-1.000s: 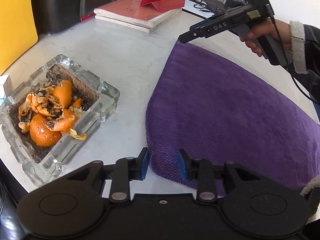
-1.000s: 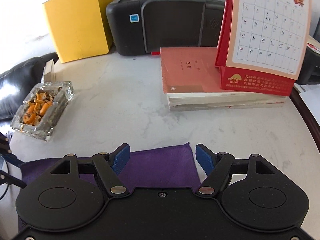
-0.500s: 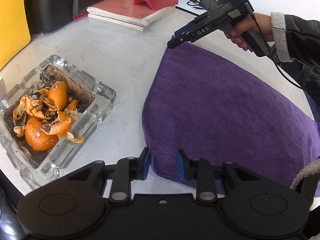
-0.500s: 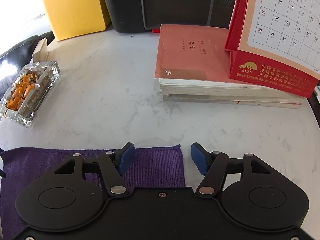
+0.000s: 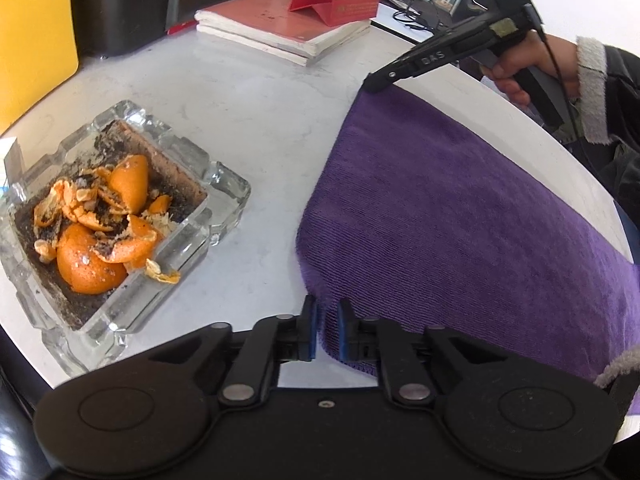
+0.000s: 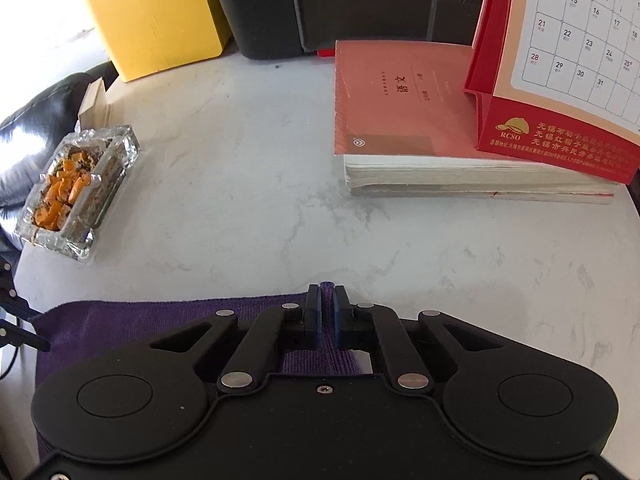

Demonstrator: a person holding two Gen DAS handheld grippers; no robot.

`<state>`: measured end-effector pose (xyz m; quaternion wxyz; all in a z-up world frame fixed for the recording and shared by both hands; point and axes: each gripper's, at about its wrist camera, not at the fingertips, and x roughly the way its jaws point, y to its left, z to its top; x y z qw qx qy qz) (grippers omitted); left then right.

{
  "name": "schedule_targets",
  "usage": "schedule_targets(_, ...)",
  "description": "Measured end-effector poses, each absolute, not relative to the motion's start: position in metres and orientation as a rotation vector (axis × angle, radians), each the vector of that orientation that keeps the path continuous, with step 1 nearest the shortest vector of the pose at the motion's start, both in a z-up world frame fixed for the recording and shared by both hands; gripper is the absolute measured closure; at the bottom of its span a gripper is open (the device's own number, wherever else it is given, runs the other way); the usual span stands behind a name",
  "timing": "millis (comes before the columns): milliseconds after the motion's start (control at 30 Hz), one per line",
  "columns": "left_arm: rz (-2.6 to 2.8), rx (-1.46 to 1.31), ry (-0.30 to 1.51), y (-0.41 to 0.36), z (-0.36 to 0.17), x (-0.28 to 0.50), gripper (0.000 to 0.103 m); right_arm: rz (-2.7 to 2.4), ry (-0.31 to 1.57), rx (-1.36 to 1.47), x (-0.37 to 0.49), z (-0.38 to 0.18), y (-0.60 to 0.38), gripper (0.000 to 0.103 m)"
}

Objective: Fold towel

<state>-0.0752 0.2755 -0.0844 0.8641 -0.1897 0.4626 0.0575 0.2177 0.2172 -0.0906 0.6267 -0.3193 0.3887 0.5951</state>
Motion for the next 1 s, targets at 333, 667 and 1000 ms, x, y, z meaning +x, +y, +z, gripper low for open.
schedule_targets(333,0.075,-0.421,0.906,0.271,-0.069,-0.081,0.099,1.306,0.851,-0.679,0.207,-0.059,0.192,0.098)
schedule_targets(667,0.095,-0.271,0.870,0.249,-0.050,-0.093,0.099,1.226,0.817,-0.653,0.189,-0.037,0.159,0.098)
schedule_targets(1000,0.030,-0.249,0.809,0.230,-0.032,-0.097,0.099,1.142,0.795,-0.657,0.167,-0.023,0.127,0.098)
